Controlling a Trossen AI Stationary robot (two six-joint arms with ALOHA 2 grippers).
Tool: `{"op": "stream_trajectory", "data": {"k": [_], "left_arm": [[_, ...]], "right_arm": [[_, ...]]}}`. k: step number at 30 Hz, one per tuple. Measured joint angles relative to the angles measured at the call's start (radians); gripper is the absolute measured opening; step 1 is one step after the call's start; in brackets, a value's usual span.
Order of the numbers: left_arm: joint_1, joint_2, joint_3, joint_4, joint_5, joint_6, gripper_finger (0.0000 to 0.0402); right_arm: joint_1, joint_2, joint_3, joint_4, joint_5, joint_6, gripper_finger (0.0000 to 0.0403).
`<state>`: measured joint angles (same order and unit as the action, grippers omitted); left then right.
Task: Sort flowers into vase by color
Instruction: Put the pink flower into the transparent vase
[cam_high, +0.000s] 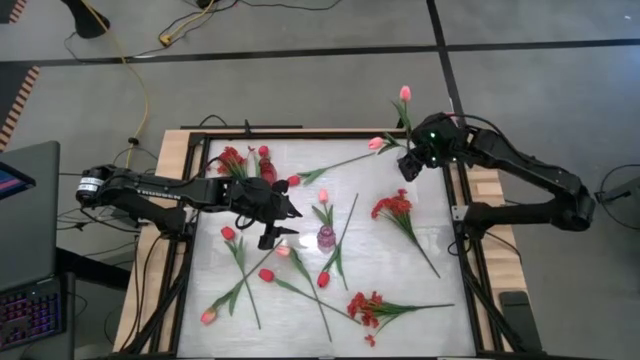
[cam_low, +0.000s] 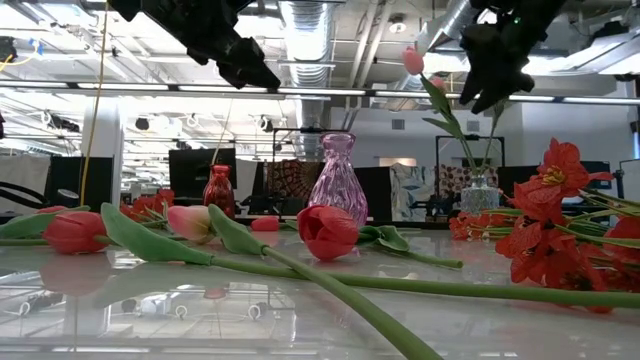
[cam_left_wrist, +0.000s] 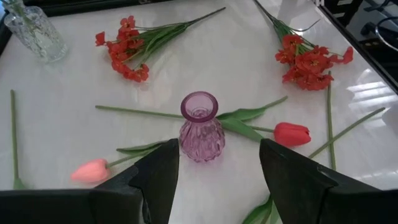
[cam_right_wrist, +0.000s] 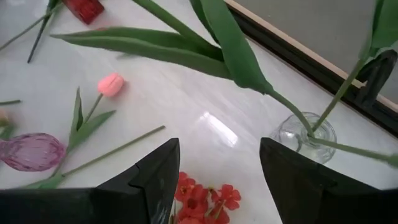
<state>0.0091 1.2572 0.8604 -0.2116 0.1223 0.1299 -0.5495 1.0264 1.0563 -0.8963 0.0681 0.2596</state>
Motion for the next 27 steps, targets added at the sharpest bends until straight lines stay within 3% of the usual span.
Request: {"op": "stream_trajectory", "data": {"k": [4,10,15,20,23,27], "left_arm": [[0.000,0.000,0.000,-0.001,0.000,0.000,0.0212],[0.000,0.000,0.000,-0.001,0.000,0.004,0.0212],[0.000,0.000,0.000,-0.001,-0.001,0.022,0.0212],[0.000,0.000,0.000,-0.001,-0.002,0.042,0.0212],[0.000,0.000,0.000,-0.001,-0.002,0.042,0.0212],[0.000,0.000,0.000,-0.001,-0.002,0.045,0.0212]], "right_arm": [[0.000,0.000,0.027,-0.024,-0.017,-0.008,0.0249],[0.025,0.000,0.042,-0.031,-0.149,-0.050,0.0249],[0.105,0.009,0.041,-0.008,-0.172,-0.070,0.0249],[0.215,0.016,0.018,0.130,-0.170,-0.136,0.0249],[0.302,0.034,0.015,0.182,-0.080,-0.172,0.0248],[0.410,0.088,0.015,0.268,0.165,-0.270,0.0232]]}}
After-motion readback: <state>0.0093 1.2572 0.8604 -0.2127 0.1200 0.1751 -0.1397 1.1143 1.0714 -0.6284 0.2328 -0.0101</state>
